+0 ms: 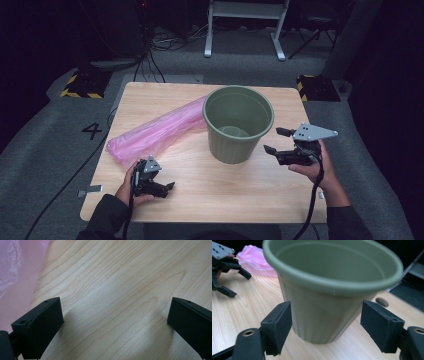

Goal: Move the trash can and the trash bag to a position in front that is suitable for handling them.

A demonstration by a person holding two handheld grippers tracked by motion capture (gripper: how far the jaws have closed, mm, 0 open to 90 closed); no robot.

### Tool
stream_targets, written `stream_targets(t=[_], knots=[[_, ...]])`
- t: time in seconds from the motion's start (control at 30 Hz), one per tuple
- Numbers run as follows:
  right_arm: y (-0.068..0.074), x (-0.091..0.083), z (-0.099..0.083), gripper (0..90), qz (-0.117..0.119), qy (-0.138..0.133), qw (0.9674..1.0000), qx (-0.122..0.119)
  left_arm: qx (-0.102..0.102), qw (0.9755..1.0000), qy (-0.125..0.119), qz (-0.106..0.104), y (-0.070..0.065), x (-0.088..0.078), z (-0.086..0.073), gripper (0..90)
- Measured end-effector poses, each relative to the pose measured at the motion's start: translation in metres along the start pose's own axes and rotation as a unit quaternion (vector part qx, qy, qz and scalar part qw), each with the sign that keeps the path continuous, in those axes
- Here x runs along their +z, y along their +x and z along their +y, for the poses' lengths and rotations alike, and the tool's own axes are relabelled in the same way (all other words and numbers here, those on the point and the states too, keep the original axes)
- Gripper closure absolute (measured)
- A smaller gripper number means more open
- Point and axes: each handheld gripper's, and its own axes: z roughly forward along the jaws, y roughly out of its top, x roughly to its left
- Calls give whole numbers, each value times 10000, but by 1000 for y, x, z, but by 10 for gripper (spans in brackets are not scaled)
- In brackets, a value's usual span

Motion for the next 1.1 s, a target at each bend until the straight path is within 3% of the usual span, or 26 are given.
stream_targets(t=[0.23,0.5,0.7,0.8,1.1], knots=[[4,1,32,255,145,-31,9996,-229,1,10000,12,-22,0,0,0,0],[13,27,52,293,533,325,9973,-384,3,10000,12,-22,0,0,0,0],[17,50,61,443,1007,759,9904,-561,0,10000,12,-23,0,0,0,0],[22,56,64,627,1197,744,9872,-743,-9,10000,2,-12,0,0,0,0],[28,57,70,741,1338,869,9812,-1088,-13,10000,1,1,0,0,0,2]])
